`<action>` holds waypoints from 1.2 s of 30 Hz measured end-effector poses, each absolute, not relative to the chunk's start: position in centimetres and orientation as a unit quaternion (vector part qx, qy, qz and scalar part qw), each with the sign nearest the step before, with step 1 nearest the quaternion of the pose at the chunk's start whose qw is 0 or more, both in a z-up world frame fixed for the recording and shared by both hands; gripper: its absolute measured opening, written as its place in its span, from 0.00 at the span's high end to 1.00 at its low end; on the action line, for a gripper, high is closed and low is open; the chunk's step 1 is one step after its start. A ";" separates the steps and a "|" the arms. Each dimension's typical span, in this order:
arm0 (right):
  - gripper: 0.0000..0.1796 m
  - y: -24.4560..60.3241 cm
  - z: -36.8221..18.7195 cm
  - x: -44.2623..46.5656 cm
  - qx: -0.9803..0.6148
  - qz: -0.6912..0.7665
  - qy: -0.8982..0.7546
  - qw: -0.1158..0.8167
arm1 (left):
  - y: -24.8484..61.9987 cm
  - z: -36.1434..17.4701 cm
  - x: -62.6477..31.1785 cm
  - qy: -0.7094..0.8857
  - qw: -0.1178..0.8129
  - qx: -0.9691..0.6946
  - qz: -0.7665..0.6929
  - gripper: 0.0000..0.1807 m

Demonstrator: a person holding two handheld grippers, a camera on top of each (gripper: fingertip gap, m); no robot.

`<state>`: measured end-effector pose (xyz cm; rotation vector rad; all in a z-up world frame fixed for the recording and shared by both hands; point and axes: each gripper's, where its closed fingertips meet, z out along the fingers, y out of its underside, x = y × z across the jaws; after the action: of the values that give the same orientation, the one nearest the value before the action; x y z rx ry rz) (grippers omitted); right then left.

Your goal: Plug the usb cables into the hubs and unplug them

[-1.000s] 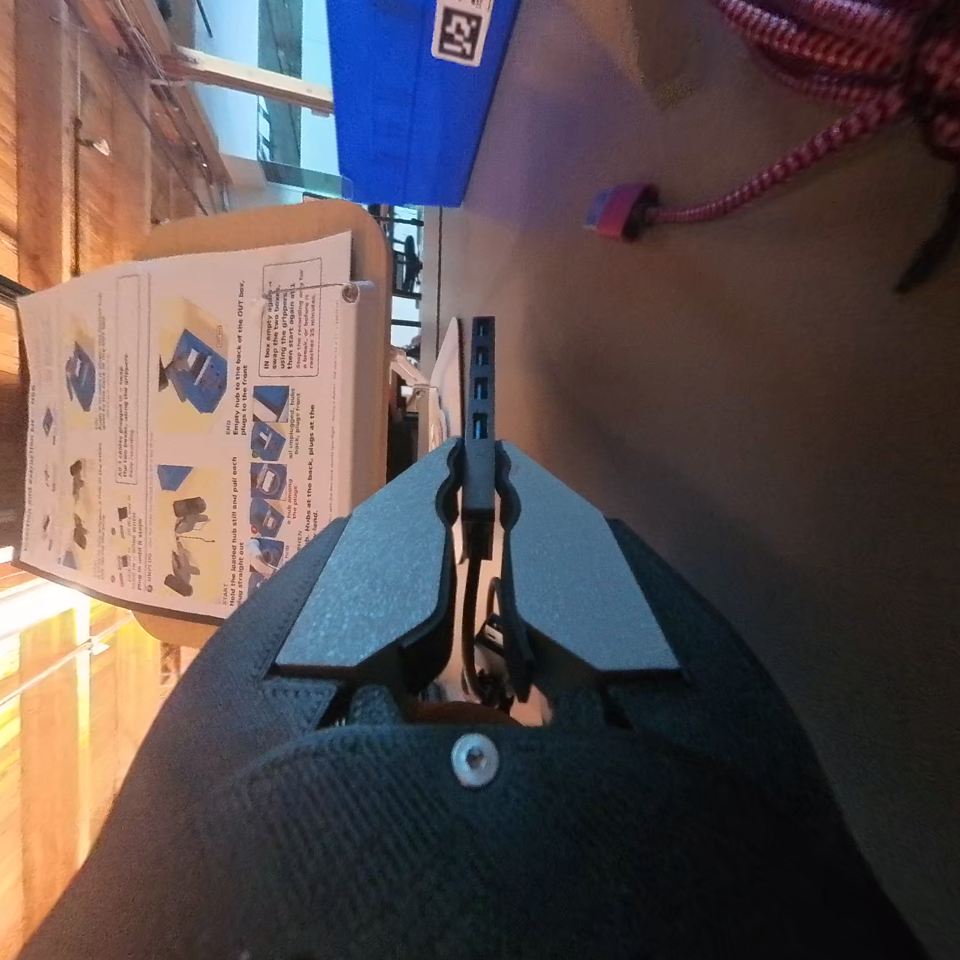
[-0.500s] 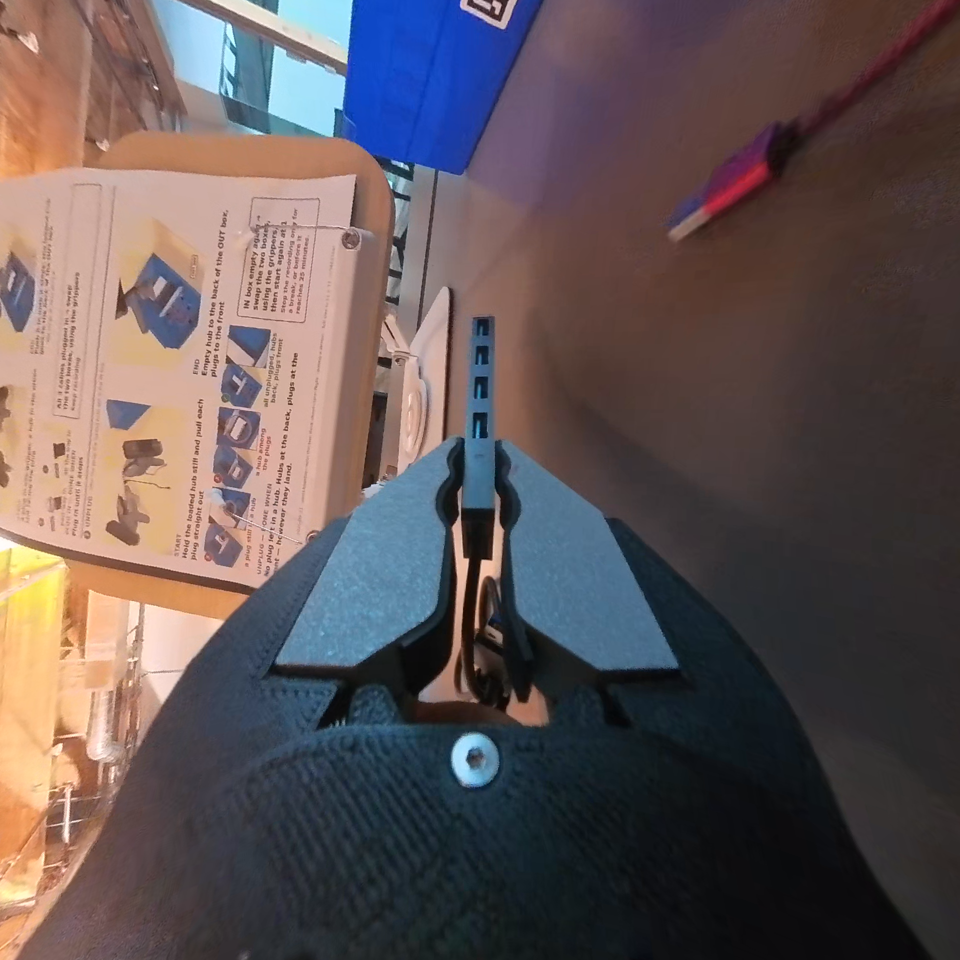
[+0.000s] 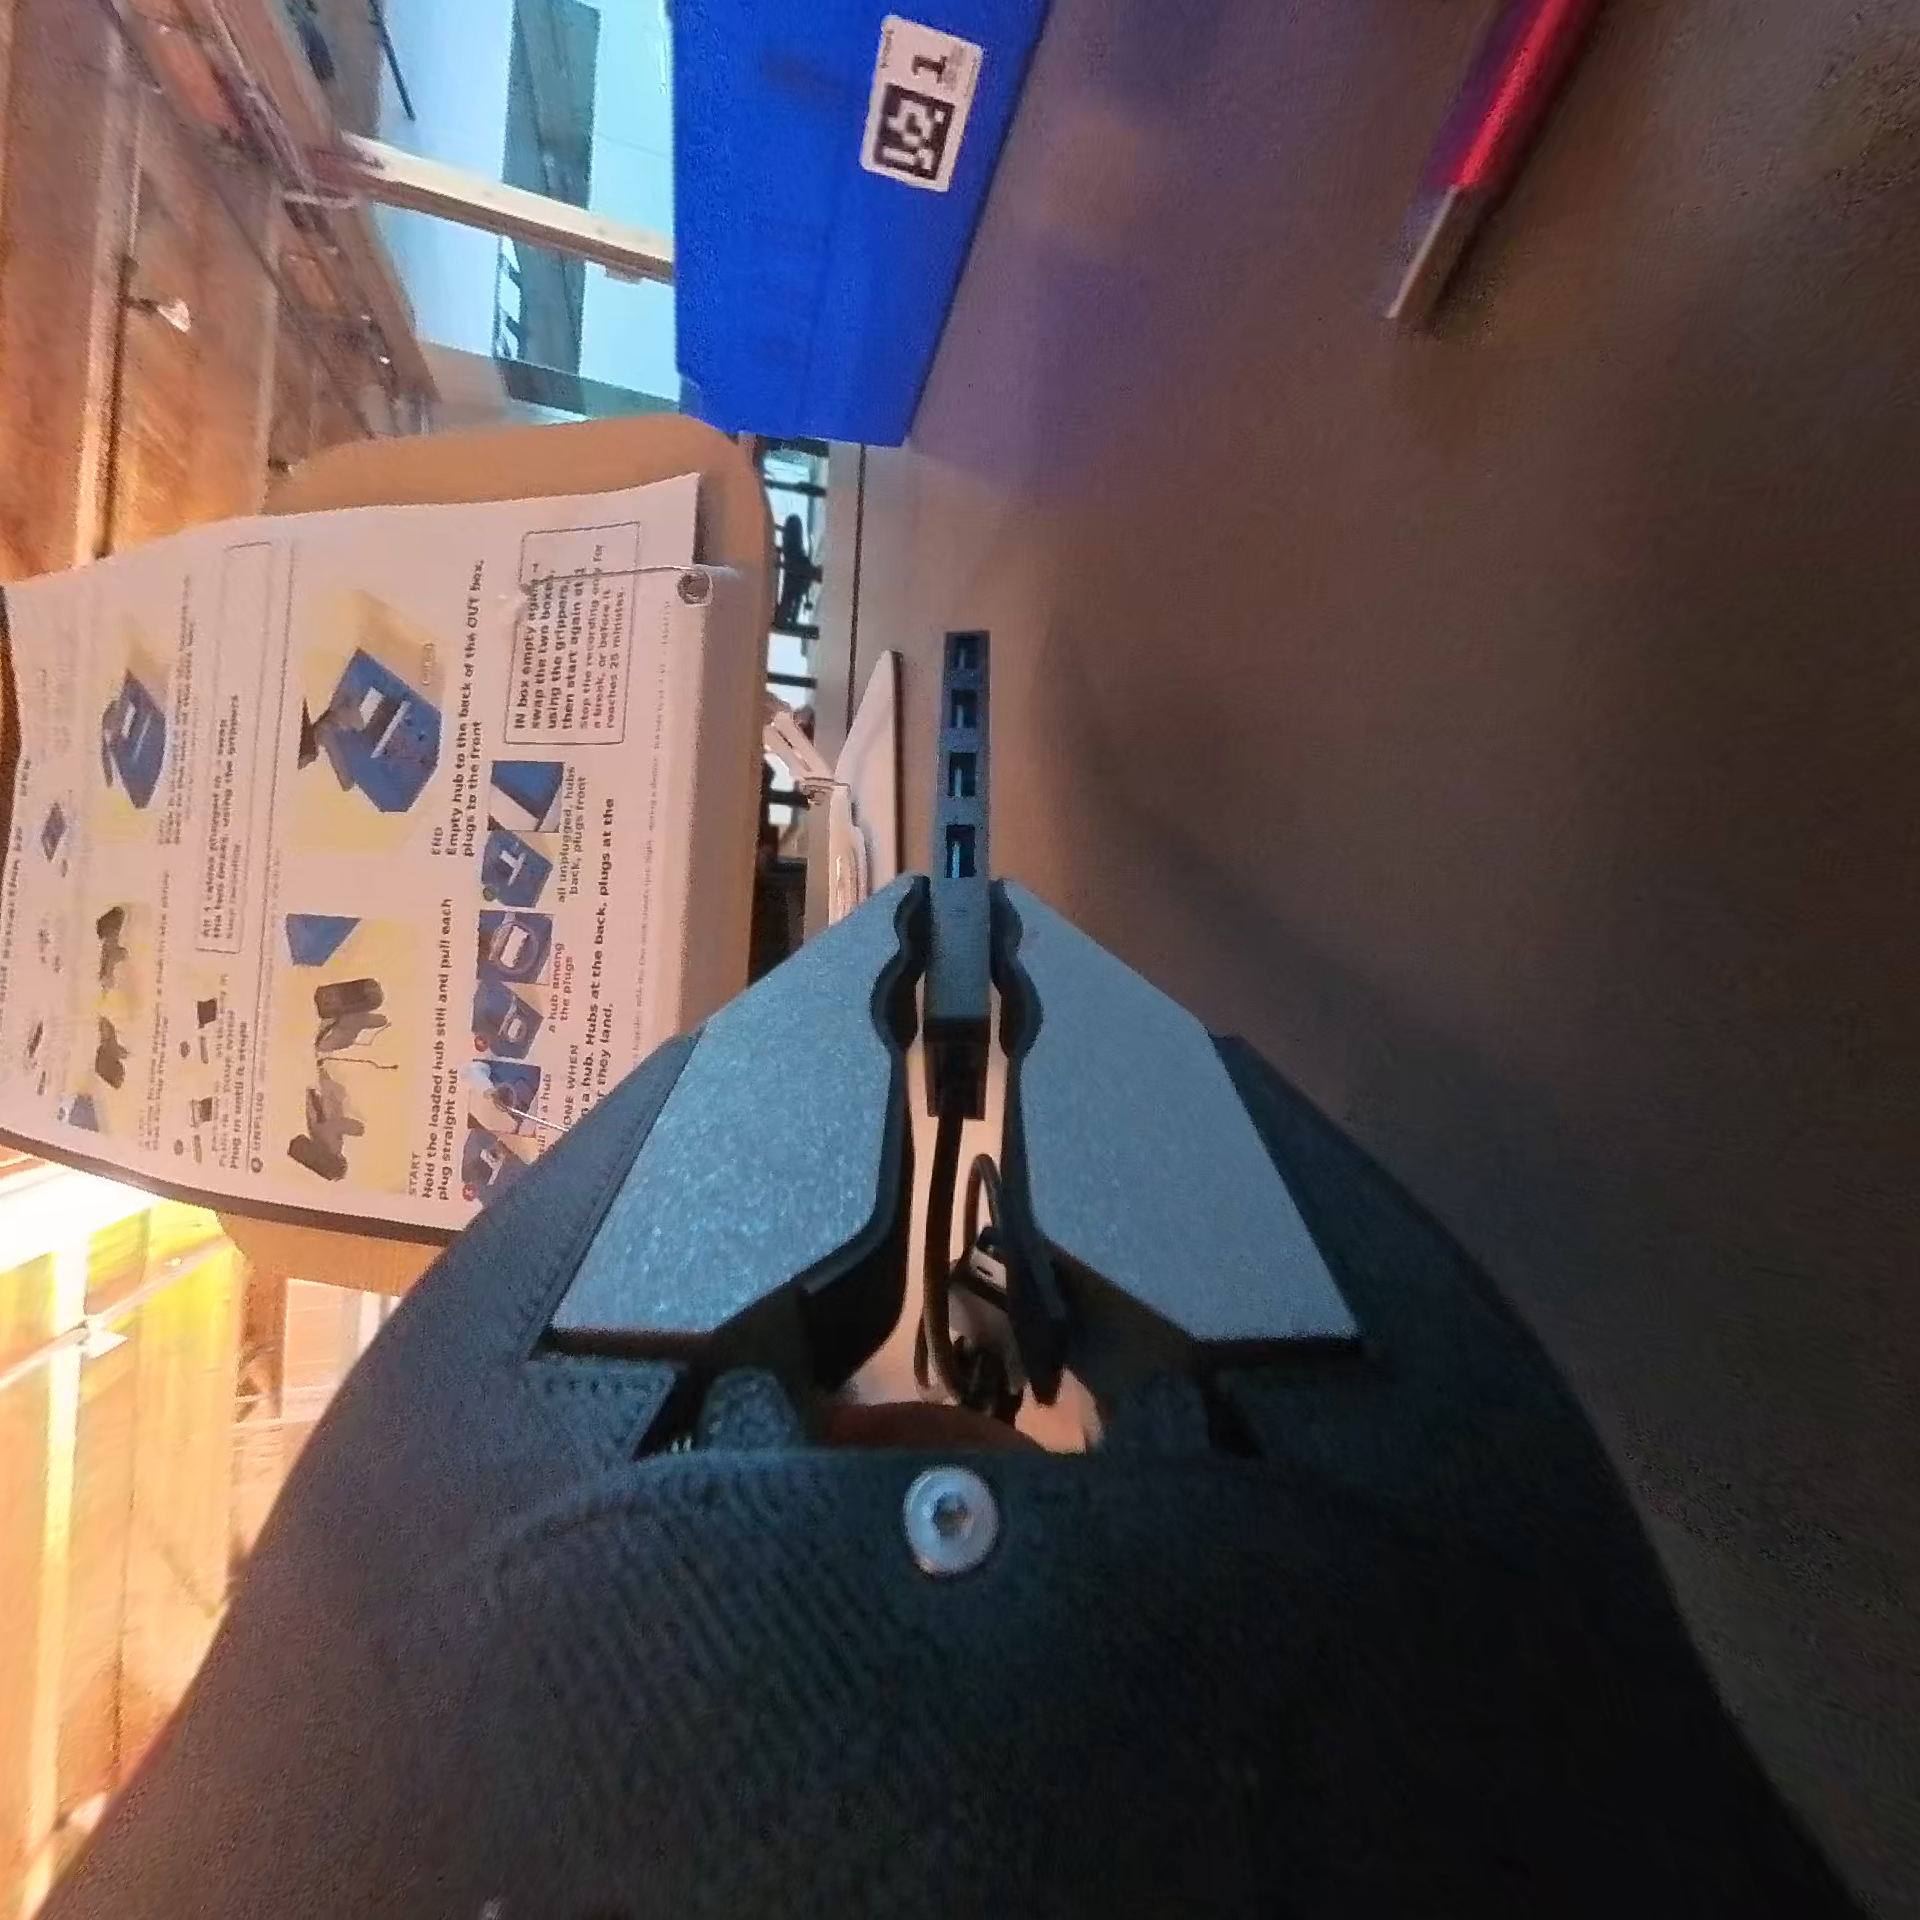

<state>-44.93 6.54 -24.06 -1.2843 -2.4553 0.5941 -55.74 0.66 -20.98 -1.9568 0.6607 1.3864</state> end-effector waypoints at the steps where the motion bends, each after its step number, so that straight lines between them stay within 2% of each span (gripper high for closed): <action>1: 0.85 6.8 -24.3 -45.1 -0.455 0.206 -0.851 0.165 | 0.7 -21.1 -55.7 0.254 0.320 -0.744 0.528 0.96; 6: 0.98 6.5 -24.7 -46.4 -0.408 0.252 -0.850 0.217 | 0.9 -20.6 -55.1 0.251 0.330 -0.744 0.524 0.96; 8: 0.98 6.3 -24.3 -46.4 -0.371 0.290 -0.857 0.211 | 1.0 -20.5 -54.7 0.255 0.333 -0.741 0.525 0.96; 13: 0.98 5.2 -18.0 -44.4 -0.259 0.536 -0.787 0.163 | 1.2 -19.5 -54.1 0.248 0.361 -0.732 0.521 0.96; 16: 0.98 6.1 -17.6 -43.9 -0.255 0.571 -0.768 0.138 | 1.3 -19.2 -53.9 0.245 0.370 -0.733 0.516 0.96; 26: 0.98 6.2 -18.4 -44.3 -0.253 0.552 -0.779 0.155 | 1.7 -20.0 -53.4 0.251 0.367 -0.745 0.498 0.96; 32: 0.98 6.2 -20.7 -46.3 -0.275 0.449 -0.818 0.234 | 1.6 -20.9 -54.0 0.200 0.389 -0.788 0.433 0.95; 36: 0.98 5.4 -21.0 -47.0 -0.288 0.444 -0.816 0.231 | 1.4 -22.5 -54.3 0.230 0.348 -0.795 0.440 0.95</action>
<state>-46.97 5.37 -20.99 -0.7930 -2.2435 1.2219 -54.26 1.37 -22.55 -2.0622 0.5966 1.1421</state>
